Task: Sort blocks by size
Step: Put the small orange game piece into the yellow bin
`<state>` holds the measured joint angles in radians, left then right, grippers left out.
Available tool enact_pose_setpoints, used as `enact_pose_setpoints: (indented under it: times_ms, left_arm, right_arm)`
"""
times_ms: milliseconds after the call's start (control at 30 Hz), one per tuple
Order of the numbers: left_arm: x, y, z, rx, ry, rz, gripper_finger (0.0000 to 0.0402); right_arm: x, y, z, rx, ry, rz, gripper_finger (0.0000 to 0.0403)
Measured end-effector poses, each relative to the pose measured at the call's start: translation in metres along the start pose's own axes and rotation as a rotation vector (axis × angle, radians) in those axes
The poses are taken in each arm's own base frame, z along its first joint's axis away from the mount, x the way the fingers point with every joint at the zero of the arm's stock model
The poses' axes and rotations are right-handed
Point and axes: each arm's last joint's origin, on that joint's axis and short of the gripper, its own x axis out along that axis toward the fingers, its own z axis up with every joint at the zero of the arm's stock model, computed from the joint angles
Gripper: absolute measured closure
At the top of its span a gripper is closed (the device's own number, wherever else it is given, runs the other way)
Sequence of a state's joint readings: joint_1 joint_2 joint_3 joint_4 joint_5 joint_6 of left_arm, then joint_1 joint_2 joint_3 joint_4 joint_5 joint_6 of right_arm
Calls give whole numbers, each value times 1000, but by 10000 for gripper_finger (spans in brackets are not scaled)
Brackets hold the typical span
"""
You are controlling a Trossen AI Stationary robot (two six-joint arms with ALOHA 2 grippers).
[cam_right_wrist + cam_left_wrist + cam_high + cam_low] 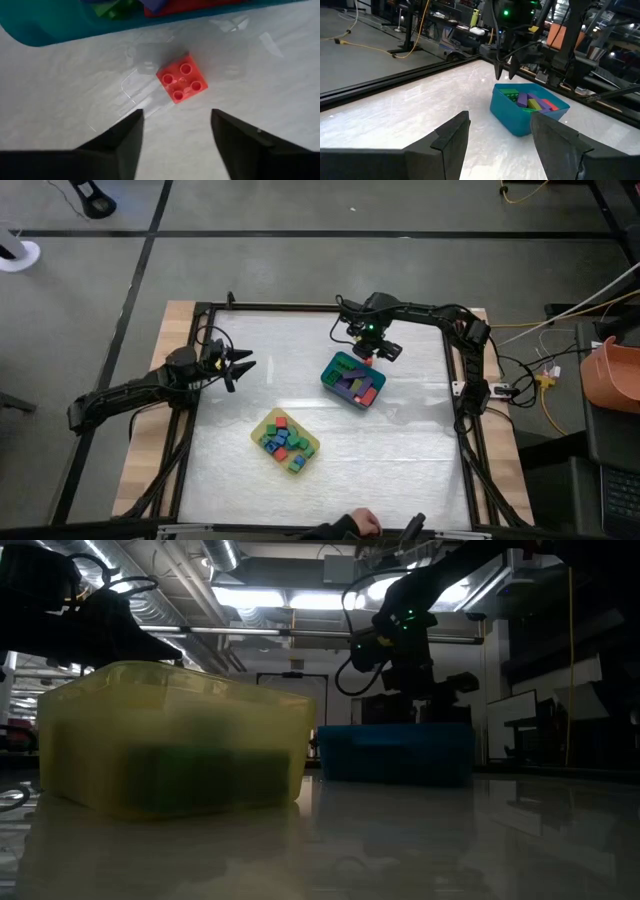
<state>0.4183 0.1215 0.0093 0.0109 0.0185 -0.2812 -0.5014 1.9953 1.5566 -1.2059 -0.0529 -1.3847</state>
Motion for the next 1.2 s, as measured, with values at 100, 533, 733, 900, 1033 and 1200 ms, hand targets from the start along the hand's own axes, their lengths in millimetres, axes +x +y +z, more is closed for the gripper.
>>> enact_pose_setpoints:
  times_ms: [100, 533, 733, 900, 1033, 1200]
  left_arm:
    - [0, 0, 0, 0, 0, 0, 202]
    - [0, 0, 0, 0, 0, 0, 202]
    - [0, 0, 0, 0, 0, 0, 202]
    - [0, 0, 0, 0, 0, 0, 202]
    - [0, 0, 0, 0, 0, 0, 202]
    - [0, 0, 0, 0, 0, 0, 202]
  right_arm:
    - [0, -1, 1, -24, -19, -6, 144]
    - [23, -9, 5, -99, -74, 54, 70]
    - [28, -9, 4, -104, -65, 48, 72]
    - [45, -3, 2, -138, -64, 64, 72]
    - [50, -1, 3, -186, -64, 58, 72]
    - [50, -2, 4, -263, -68, 46, 72]
